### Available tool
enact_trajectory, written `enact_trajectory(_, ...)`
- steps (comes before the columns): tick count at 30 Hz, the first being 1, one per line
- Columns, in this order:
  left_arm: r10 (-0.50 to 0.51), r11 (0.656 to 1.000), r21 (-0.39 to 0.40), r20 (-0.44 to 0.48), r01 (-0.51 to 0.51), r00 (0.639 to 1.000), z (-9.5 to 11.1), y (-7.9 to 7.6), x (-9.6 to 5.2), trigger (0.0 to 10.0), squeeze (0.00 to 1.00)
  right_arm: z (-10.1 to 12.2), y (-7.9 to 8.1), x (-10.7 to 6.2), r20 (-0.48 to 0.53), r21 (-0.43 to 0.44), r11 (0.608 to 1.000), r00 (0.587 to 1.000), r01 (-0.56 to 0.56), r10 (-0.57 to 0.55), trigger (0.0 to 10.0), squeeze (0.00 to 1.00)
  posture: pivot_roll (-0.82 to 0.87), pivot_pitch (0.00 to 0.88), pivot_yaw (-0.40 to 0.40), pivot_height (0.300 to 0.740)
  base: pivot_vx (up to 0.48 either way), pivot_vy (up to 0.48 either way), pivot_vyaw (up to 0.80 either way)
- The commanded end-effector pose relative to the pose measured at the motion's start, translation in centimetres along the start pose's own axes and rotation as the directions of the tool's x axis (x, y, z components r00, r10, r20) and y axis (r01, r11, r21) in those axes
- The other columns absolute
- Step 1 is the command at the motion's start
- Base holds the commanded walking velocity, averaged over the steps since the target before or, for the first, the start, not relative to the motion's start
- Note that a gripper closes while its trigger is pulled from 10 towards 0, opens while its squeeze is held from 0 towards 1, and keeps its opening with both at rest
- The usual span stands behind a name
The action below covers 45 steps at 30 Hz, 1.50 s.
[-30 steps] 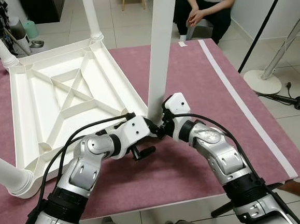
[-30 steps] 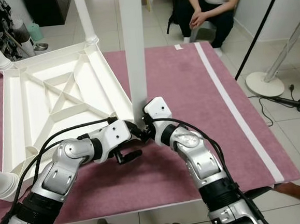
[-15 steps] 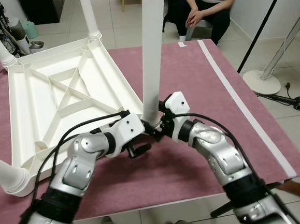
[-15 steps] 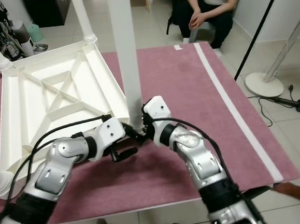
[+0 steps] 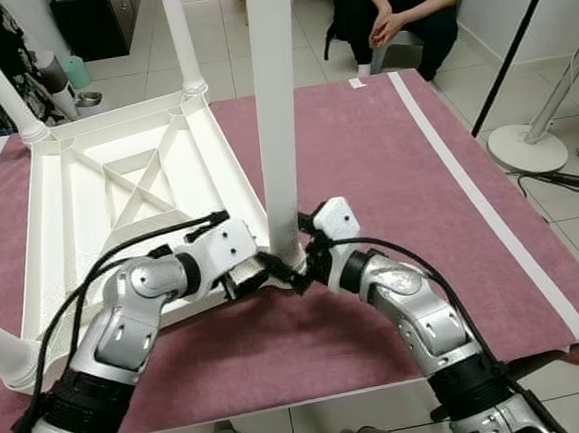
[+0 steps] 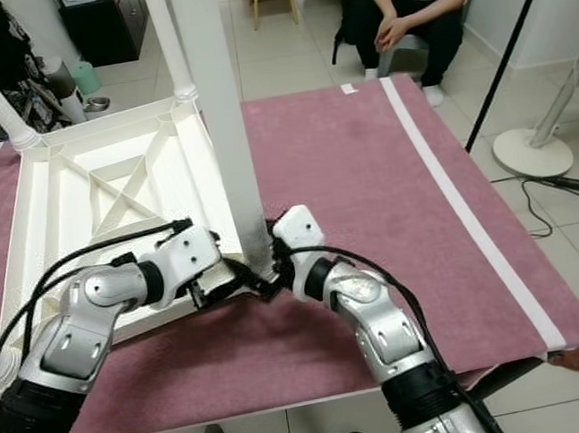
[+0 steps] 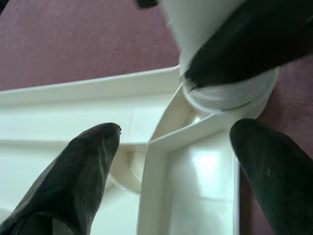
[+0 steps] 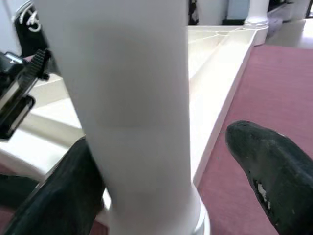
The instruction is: Building children table
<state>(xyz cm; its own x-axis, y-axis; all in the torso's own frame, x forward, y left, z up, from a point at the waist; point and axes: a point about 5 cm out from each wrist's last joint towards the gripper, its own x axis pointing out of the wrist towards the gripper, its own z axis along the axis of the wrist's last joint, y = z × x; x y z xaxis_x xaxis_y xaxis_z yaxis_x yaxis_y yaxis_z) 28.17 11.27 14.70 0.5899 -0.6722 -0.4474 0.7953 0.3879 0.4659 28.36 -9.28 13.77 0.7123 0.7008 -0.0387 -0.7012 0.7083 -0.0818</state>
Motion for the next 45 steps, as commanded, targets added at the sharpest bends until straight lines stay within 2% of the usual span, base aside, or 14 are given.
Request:
enact_trajectory(1,0.024,0.999,-0.029,-0.04,-0.025,0.999,-1.0,0.5,-0.5,10.0,0.0,0.0,0.1,-0.3,0.007,0.008,1.0,1.0,-0.001,0.001,10.0,0.0,0.08,0.0,0.102,0.74,0.0,0.0,0.0)
enact_trajectory(7,-0.04,0.998,-0.057,-0.088,0.035,0.995,-2.9,1.0,-2.1,10.0,0.0,1.7,1.3,-2.8,0.021,-0.032,0.977,0.977,-0.212,0.212,10.0,0.0,0.06,0.0,0.1,0.74,0.0,0.0,0.0)
enact_trajectory(10,-0.062,0.995,-0.082,-0.073,0.056,0.995,-3.0,0.7,-2.2,10.0,0.0,1.9,1.5,-3.1,0.007,-0.056,0.97,0.971,-0.237,0.238,10.0,0.0,0.05,0.0,0.101,0.74,0.0,0.0,0.0)
enact_trajectory(13,-0.084,0.992,-0.102,-0.052,0.079,0.995,-2.8,0.1,-2.1,10.0,0.0,2.2,1.3,-2.9,0.01,-0.081,0.973,0.976,-0.216,0.217,10.0,0.0,0.05,0.0,0.095,0.74,0.0,0.0,0.0)
enact_trajectory(21,-0.129,0.984,-0.122,0.024,0.131,0.991,-2.2,-1.1,-2.2,10.0,0.0,2.9,-0.7,-2.9,0.03,-0.12,0.99,0.996,-0.078,0.082,10.0,0.0,0.04,0.0,0.064,0.74,0.0,0.0,0.0)
enact_trajectory(27,-0.07,0.983,-0.155,0.162,0.096,0.984,-0.8,-1.6,-2.1,10.0,0.0,3.7,-1.8,-3.2,0.046,-0.122,0.992,0.998,-0.026,0.032,10.0,0.0,0.03,0.0,0.06,0.74,0.0,0.0,0.0)
enact_trajectory(29,-0.02,0.985,-0.162,0.204,0.054,0.979,-0.2,-1.3,-2.1,10.0,0.0,3.8,-1.8,-3.3,0.051,-0.122,0.992,0.998,-0.018,0.024,10.0,0.0,0.02,0.0,0.067,0.74,0.0,0.0,0.0)
enact_trajectory(32,0.156,0.969,-0.227,0.238,-0.102,0.959,0.5,0.2,-2.7,10.0,0.0,3.7,-1.6,-3.2,0.071,-0.106,0.994,0.997,0.015,-0.008,10.0,0.0,0.02,0.0,0.079,0.74,0.0,0.0,0.0)
enact_trajectory(34,0.18,0.964,-0.238,0.239,-0.122,0.954,0.6,0.4,-3.0,10.0,0.0,3.7,-1.6,-3.2,0.076,-0.101,0.995,0.997,0.025,-0.017,10.0,0.0,0.02,0.0,0.079,0.74,0.0,0.0,0.0)
enact_trajectory(36,0.184,0.963,-0.235,0.236,-0.128,0.954,0.5,0.5,-3.3,10.0,0.0,3.7,-1.6,-3.2,0.082,-0.096,0.995,0.996,0.035,-0.027,10.0,0.0,0.01,0.0,0.083,0.74,0.0,0.0,0.0)
enact_trajectory(38,0.134,0.981,-0.164,0.19,-0.103,0.973,-0.2,0.5,-3.7,10.0,0.0,3.8,-1.7,-3.2,0.084,-0.1,0.995,0.996,0.029,-0.021,10.0,0.0,0.01,0.0,0.083,0.74,0.0,0.0,0.0)
enact_trajectory(39,0.134,0.981,-0.164,0.19,-0.103,0.973,-0.2,0.5,-3.7,10.0,0.0,3.8,-1.7,-3.2,0.084,-0.1,0.995,0.996,0.029,-0.021,10.0,0.0,0.01,0.0,0.083,0.74,0.0,0.0,0.0)
enact_trajectory(40,0.08,0.993,-0.096,0.146,-0.067,0.986,-0.8,0.6,-3.7,10.0,0.0,3.9,-1.7,-3.1,0.075,-0.115,0.993,0.997,-0.011,0.02,10.0,0.0,0.01,0.0,0.083,0.74,0.0,0.0,0.0)
enact_trajectory(45,0.058,0.997,-0.067,0.124,-0.05,0.991,-0.9,0.9,-3.5,10.0,0.0,3.8,-1.4,-3.0,0.06,-0.125,0.99,0.995,-0.072,0.08,10.0,0.0,0.01,0.0,0.081,0.74,0.0,0.0,0.0)
